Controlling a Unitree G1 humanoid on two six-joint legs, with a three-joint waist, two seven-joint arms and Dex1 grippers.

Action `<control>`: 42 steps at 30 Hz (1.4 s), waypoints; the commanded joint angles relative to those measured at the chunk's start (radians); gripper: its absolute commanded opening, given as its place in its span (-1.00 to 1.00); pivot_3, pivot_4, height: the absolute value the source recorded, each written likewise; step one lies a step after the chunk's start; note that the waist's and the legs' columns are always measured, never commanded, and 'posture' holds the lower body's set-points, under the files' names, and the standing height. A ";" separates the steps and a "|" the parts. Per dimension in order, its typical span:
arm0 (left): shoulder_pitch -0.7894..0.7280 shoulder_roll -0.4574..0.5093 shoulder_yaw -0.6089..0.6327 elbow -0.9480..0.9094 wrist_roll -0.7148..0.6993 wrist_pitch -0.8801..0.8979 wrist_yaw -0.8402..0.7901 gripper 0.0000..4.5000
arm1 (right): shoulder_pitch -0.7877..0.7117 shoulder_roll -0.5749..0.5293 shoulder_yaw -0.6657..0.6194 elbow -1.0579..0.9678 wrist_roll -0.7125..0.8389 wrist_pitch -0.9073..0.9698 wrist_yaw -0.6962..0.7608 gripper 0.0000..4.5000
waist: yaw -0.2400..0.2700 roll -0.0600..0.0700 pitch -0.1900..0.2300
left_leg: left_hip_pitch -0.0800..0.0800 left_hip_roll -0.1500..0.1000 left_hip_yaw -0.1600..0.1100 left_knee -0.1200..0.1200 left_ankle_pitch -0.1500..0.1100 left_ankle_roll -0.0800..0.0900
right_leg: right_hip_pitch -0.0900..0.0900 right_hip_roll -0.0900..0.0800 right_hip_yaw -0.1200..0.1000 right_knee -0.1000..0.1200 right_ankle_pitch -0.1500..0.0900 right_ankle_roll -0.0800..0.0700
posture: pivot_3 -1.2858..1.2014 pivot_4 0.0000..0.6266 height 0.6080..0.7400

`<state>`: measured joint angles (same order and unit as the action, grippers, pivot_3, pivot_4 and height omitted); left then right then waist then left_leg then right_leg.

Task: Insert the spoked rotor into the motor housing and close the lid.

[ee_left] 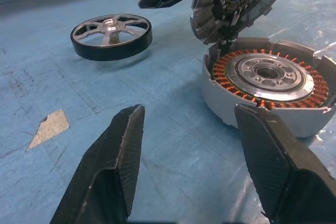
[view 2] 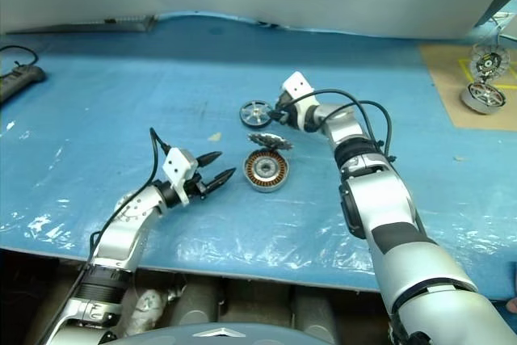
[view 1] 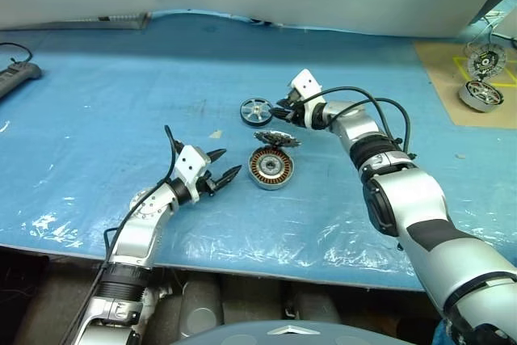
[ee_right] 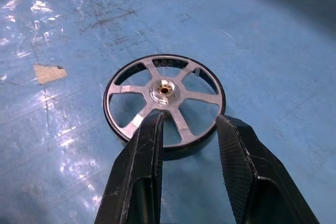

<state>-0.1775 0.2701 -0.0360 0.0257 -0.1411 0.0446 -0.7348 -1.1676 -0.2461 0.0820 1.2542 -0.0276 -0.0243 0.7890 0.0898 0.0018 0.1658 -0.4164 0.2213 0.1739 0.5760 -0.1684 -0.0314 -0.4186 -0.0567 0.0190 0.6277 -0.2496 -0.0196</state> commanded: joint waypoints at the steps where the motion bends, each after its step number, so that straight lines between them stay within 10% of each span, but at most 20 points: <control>1: 0.016 0.004 -0.005 -0.056 -0.020 0.006 0.018 0.30 | -0.042 0.018 -0.018 0.000 -0.004 -0.031 -0.008 -0.27 | 0.000 0.000 0.000 | 0.000 0.000 0.000 0.000 0.000 0.000 | 0.000 0.000 0.000 0.000 0.000 0.000 | 0.03 -0.52 1.00; 42: 0.050 -0.002 -0.037 -0.114 -0.033 0.023 0.108 0.30 | -0.020 0.076 0.011 0.067 -0.172 -0.058 -0.103 -0.27 | -0.015 0.000 0.000 | 0.000 0.000 0.001 0.004 0.000 0.000 | -0.005 0.001 0.004 0.011 -0.001 -0.002 | 0.03 -0.52 1.00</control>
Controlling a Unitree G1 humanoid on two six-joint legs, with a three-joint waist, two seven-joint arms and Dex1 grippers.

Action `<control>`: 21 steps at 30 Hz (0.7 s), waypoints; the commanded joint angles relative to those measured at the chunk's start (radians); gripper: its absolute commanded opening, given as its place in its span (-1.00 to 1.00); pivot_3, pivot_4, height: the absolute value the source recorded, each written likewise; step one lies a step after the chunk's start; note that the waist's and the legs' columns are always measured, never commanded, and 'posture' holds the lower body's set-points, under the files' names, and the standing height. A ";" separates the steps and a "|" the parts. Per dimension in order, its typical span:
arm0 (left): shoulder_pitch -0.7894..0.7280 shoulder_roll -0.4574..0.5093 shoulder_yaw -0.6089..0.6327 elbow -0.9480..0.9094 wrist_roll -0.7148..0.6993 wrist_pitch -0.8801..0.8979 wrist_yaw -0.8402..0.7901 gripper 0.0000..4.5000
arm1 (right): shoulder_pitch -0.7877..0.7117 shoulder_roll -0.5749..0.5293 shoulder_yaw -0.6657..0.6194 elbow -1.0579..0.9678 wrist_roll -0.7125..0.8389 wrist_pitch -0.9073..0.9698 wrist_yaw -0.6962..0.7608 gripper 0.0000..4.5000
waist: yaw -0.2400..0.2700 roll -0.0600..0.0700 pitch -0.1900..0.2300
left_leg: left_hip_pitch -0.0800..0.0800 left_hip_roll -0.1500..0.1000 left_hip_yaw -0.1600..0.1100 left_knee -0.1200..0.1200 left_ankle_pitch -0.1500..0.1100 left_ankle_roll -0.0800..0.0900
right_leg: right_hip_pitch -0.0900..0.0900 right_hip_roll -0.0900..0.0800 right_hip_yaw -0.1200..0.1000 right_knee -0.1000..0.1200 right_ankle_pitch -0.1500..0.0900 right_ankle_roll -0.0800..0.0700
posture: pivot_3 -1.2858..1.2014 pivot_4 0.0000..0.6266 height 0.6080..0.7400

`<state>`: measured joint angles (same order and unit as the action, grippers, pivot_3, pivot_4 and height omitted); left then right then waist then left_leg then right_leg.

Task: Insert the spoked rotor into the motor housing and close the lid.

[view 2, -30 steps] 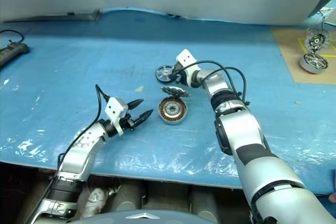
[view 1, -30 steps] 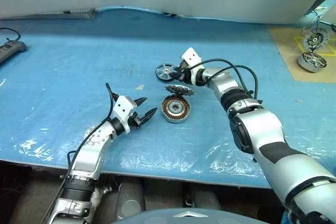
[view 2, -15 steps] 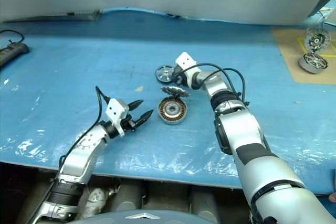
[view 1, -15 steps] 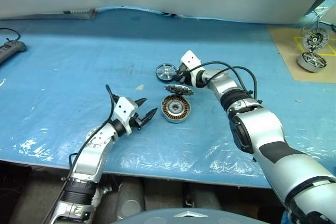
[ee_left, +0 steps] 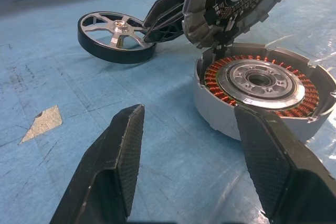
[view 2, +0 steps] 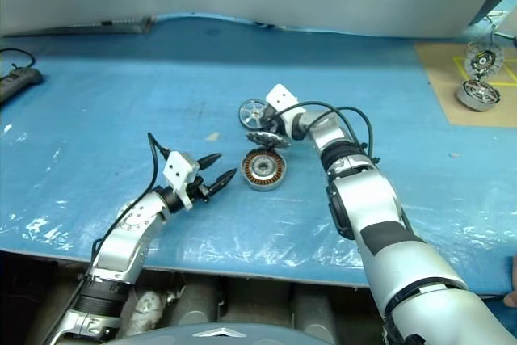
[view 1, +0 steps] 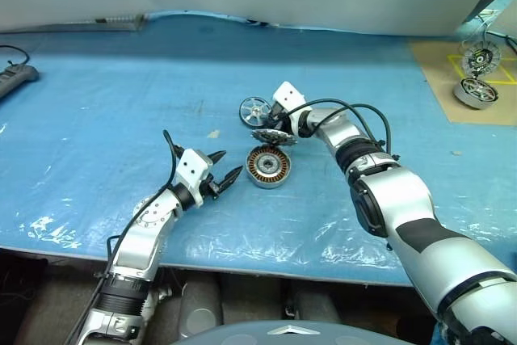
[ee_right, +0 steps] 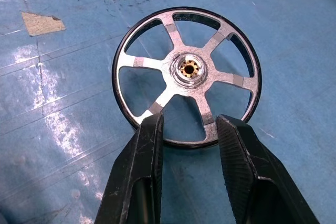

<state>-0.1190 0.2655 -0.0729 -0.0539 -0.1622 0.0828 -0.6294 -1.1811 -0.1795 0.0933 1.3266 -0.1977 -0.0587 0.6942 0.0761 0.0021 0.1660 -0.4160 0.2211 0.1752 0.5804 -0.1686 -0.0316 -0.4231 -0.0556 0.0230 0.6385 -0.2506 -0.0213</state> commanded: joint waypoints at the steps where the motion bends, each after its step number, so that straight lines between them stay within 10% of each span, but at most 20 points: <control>1: -0.007 0.003 -0.001 -0.036 -0.012 -0.015 0.004 0.30 | -0.007 0.011 0.000 -0.005 -0.003 -0.023 -0.009 -0.27 | -0.004 0.000 0.000 | 0.000 0.000 0.000 0.000 0.000 0.000 | 0.000 0.000 0.000 0.000 0.000 0.000 | 0.03 -0.52 1.00; 8: -0.008 0.000 -0.002 -0.035 -0.011 -0.016 0.009 0.31 | -0.004 0.018 0.002 0.001 -0.020 -0.016 -0.047 -0.99 | -0.007 0.000 0.000 | 0.000 0.000 0.000 0.000 0.000 0.000 | 0.000 0.000 0.000 0.000 0.000 0.000 | 0.03 -0.52 1.00; 21: -0.021 -0.002 -0.004 -0.023 -0.011 -0.018 0.008 0.31 | -0.001 -0.003 -0.007 0.000 -0.021 -0.013 -0.064 -0.99 | -0.006 0.000 0.000 | 0.000 0.000 0.000 0.000 0.000 0.000 | 0.000 0.000 0.000 0.000 0.000 0.000 | 0.03 -0.52 1.00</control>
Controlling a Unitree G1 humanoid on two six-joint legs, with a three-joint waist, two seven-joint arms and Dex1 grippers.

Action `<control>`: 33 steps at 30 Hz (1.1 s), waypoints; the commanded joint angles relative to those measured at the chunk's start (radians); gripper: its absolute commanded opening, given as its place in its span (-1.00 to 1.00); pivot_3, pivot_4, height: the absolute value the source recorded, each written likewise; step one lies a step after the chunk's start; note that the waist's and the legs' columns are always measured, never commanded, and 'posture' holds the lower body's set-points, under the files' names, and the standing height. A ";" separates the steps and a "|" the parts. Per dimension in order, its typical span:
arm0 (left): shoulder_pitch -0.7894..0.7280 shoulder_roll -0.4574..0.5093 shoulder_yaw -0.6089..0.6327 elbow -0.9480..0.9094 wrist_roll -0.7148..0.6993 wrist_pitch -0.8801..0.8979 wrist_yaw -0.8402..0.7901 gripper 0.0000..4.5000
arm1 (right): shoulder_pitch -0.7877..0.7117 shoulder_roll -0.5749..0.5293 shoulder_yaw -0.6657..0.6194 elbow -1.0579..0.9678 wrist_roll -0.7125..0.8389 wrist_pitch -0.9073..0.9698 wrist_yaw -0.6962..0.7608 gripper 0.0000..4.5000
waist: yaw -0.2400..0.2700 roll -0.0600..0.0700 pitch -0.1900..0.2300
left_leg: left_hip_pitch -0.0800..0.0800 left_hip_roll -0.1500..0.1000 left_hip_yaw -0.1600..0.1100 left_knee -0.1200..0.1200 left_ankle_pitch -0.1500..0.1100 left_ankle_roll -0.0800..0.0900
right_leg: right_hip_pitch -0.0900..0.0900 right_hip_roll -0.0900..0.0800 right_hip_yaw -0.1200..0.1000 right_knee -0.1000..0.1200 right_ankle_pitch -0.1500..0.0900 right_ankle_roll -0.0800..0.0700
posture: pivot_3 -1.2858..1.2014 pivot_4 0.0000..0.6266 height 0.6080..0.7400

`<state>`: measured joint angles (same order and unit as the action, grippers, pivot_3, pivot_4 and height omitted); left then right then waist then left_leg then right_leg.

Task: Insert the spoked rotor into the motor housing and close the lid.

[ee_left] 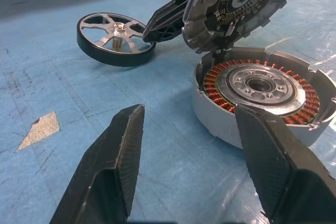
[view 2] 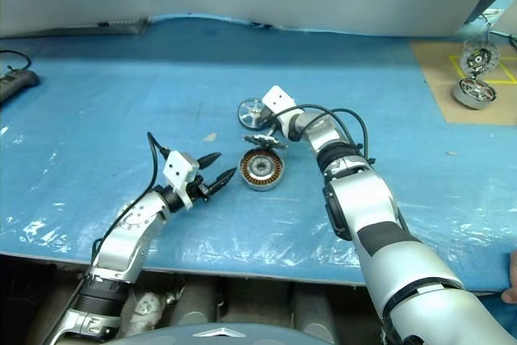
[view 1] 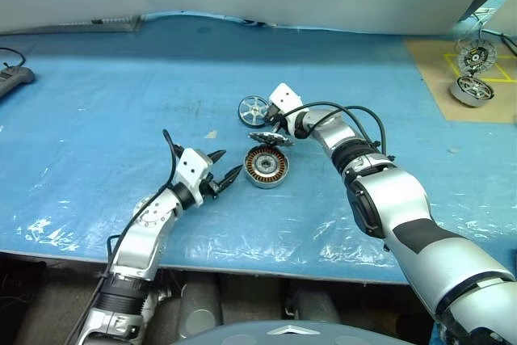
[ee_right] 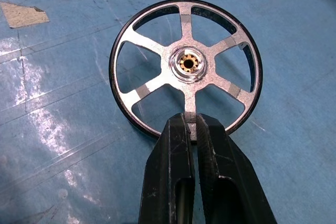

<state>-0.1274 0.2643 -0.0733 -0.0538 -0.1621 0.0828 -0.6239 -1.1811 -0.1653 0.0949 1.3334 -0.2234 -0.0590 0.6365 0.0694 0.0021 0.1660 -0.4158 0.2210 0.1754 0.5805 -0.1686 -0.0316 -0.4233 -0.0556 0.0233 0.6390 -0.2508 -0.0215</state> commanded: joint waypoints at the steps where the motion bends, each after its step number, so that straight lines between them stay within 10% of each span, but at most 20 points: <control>1: -0.014 -0.001 -0.004 -0.023 -0.011 -0.017 0.001 0.31 | -0.002 -0.026 -0.011 -0.008 0.007 -0.011 -0.007 -0.99 | 0.001 0.000 0.000 | 0.000 0.000 0.000 0.000 0.000 0.000 | 0.000 0.000 0.000 0.000 0.000 0.000 | 0.03 -0.52 1.00; 19: 0.004 0.062 -0.025 -0.034 -0.042 -0.044 -0.116 0.31 | 0.160 -0.288 -0.010 -0.198 0.032 0.014 0.122 -0.99 | 0.008 0.000 0.000 | 0.000 -0.002 0.000 0.001 0.000 0.000 | 0.000 0.000 0.001 0.001 0.000 0.000 | 0.03 -0.52 1.00; 33: -0.018 0.046 -0.053 0.042 -0.064 -0.134 -0.194 0.31 | 0.857 -0.522 -0.182 -1.290 0.236 0.405 0.205 -0.99 | 0.023 -0.001 0.000 | 0.011 -0.006 0.001 -0.005 -0.001 0.001 | 0.007 0.000 0.007 -0.003 -0.002 0.003 | 0.03 -0.52 1.00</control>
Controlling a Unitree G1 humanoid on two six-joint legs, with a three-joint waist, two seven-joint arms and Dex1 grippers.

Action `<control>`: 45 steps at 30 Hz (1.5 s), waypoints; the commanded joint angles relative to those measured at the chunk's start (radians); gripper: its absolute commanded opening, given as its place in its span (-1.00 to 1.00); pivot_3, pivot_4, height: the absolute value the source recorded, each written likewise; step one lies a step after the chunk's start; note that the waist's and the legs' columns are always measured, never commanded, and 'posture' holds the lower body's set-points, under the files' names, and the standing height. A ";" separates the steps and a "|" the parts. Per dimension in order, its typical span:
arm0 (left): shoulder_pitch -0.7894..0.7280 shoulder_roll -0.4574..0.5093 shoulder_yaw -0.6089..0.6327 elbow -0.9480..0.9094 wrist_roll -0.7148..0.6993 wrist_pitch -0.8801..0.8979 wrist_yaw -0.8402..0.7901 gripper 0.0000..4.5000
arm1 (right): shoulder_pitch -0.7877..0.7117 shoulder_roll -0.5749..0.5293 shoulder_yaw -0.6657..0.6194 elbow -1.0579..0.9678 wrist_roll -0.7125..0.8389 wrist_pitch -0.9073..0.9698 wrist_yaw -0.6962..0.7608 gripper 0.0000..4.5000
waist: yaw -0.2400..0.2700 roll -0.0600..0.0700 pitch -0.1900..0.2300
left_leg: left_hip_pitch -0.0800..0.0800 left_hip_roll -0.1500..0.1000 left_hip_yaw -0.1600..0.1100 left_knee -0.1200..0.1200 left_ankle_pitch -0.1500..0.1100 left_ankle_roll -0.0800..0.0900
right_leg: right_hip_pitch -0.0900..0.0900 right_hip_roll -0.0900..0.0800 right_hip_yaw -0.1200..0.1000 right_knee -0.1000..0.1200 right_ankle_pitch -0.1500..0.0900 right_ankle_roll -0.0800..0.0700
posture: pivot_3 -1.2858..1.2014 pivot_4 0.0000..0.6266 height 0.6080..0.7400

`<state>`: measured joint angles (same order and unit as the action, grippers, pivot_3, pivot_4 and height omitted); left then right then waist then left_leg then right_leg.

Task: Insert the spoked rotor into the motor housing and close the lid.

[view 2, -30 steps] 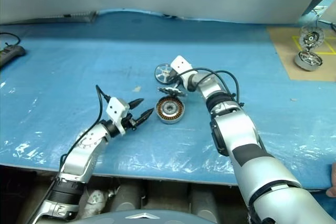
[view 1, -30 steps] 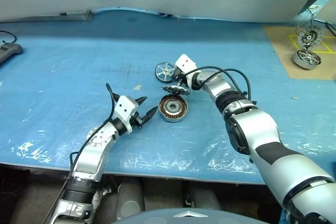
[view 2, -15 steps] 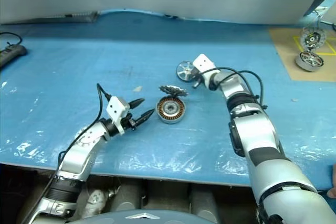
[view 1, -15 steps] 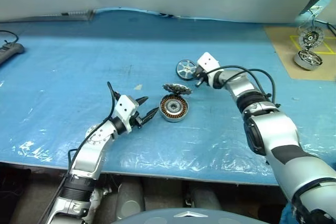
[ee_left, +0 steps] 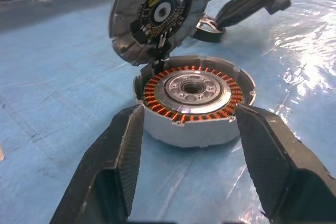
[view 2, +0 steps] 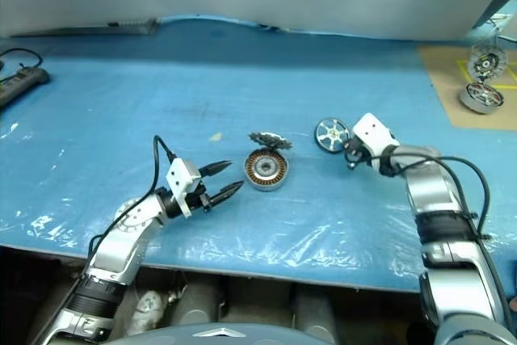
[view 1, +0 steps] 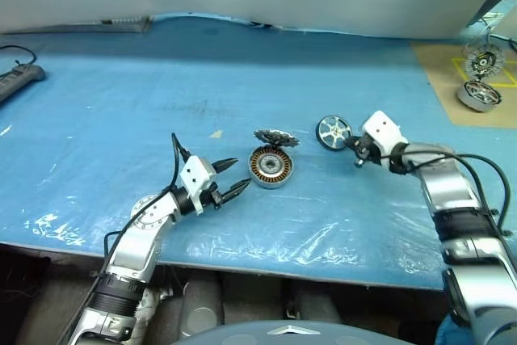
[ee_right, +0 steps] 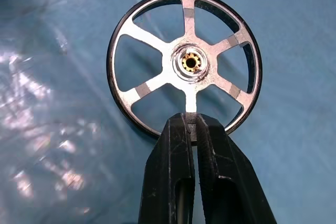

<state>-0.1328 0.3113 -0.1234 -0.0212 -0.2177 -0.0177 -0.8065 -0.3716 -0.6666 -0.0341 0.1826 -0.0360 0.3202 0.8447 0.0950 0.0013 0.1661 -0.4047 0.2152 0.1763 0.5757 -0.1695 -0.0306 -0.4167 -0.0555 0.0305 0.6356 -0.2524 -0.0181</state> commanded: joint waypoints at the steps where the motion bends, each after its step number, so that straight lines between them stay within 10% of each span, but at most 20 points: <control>1: -0.017 -0.005 -0.006 0.021 -0.010 -0.040 -0.016 0.31 | 0.093 -0.026 -0.074 -0.194 0.069 0.030 -0.001 -0.99 | -0.003 0.000 0.000 | 0.001 0.000 0.000 0.000 0.000 0.000 | 0.000 0.000 0.001 -0.001 0.000 0.000 | 0.03 -0.52 1.00; 20: -0.055 -0.036 -0.012 0.185 -0.015 -0.163 -0.071 0.31 | 0.407 -0.161 -0.119 -0.721 0.391 0.167 0.176 -0.99 | 0.001 0.000 0.000 | 0.002 -0.004 -0.001 -0.008 -0.001 0.001 | 0.006 -0.002 0.000 -0.014 0.003 0.008 | 0.03 -0.52 1.00; 45: -0.015 -0.030 -0.016 0.128 0.004 -0.164 -0.005 0.31 | 0.014 0.000 0.289 -0.527 0.284 0.248 0.057 -0.99 | -0.001 0.000 0.000 | 0.005 -0.006 -0.002 -0.007 0.001 -0.001 | 0.010 -0.004 -0.001 -0.013 0.004 0.008 | 0.03 -0.52 1.00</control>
<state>-0.1531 0.2773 -0.1429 0.1463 -0.2121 -0.1832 -0.8189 -0.3360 -0.6735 0.2525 -0.3457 0.2531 0.5931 0.9002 0.0935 0.0015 0.1660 -0.3996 0.2093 0.1744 0.5693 -0.1686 -0.0317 -0.4065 -0.0596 0.0298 0.6229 -0.2487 -0.0102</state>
